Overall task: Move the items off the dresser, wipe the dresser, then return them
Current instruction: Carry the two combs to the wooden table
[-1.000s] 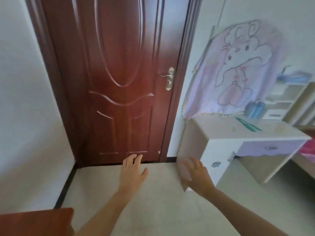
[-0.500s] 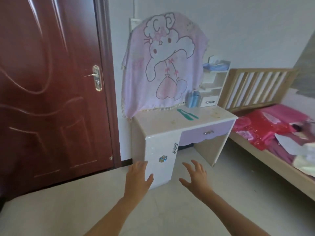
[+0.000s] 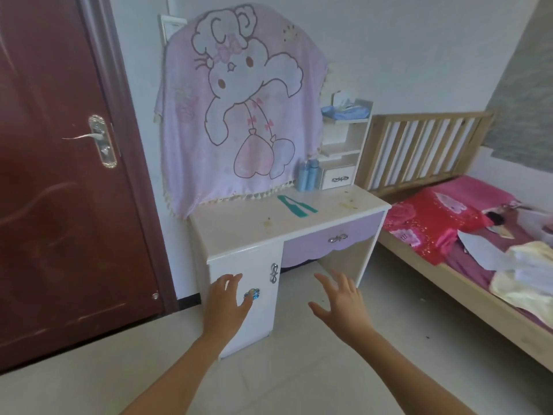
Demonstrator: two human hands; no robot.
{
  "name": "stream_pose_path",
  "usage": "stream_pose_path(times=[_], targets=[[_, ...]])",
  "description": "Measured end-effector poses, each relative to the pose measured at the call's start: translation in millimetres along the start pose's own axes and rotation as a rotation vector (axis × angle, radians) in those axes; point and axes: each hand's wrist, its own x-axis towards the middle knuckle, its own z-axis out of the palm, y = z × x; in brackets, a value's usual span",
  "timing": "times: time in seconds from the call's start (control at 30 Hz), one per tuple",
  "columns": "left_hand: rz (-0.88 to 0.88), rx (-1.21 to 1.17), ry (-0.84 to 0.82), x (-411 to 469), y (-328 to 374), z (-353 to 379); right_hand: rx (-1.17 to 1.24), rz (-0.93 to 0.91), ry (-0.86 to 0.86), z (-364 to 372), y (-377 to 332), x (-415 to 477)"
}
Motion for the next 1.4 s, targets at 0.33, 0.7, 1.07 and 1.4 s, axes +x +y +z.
stream_pose_path(times=[0.33,0.7,1.07,1.4], targets=[[-0.134,-0.127,-0.005,118,12,76,0.052,0.161,0.031,5,82,109],[-0.208,-0.098,-0.132,218,63,182,0.061,0.238,-0.050,41,198,202],[-0.423,-0.114,0.040,315,130,281,0.165,-0.016,-0.166,67,310,353],[-0.570,-0.045,0.099,411,90,311,0.067,-0.220,-0.286,124,283,493]])
